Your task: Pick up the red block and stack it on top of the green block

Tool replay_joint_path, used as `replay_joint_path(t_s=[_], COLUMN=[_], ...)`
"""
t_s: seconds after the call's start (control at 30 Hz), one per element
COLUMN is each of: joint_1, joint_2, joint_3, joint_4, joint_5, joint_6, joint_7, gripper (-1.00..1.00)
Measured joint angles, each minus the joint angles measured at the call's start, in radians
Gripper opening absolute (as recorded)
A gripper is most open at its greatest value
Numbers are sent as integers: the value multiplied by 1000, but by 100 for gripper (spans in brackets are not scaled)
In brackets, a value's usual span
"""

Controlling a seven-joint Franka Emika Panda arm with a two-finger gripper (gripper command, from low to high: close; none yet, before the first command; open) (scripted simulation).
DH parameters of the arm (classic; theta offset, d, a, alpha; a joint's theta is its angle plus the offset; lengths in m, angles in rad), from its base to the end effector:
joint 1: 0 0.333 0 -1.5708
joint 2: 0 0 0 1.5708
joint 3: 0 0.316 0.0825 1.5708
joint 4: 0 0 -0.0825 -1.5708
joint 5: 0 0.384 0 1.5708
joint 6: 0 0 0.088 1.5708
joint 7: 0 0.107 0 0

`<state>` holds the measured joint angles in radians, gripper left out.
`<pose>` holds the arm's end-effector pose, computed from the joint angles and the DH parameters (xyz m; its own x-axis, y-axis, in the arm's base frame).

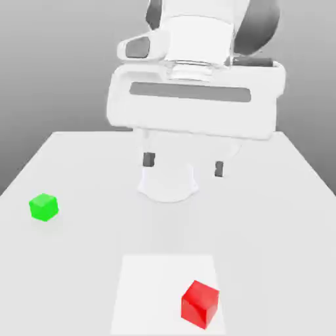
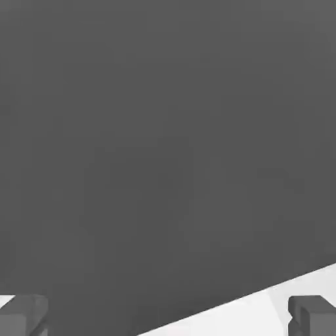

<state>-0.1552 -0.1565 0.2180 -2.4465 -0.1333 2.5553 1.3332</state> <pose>0.4875 0.0330 0.3849 0.3671 -0.9110 0.1879 -0.8908 -0.4025 -0.2110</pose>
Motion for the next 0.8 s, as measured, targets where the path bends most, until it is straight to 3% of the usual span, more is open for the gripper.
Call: replay_joint_path(t_s=[0.3,0.47,0.5,0.8], joint_1=[26,75,86,62], joint_2=[313,492,517,462], joint_3=[15,-46,-59,-29], joint_4=[-75,-56,-52,-61], joint_5=[20,-50,-61,-35], joint_6=[138,276,295,252], joint_7=[204,277,286,268], gripper=[0,0,-100,-100])
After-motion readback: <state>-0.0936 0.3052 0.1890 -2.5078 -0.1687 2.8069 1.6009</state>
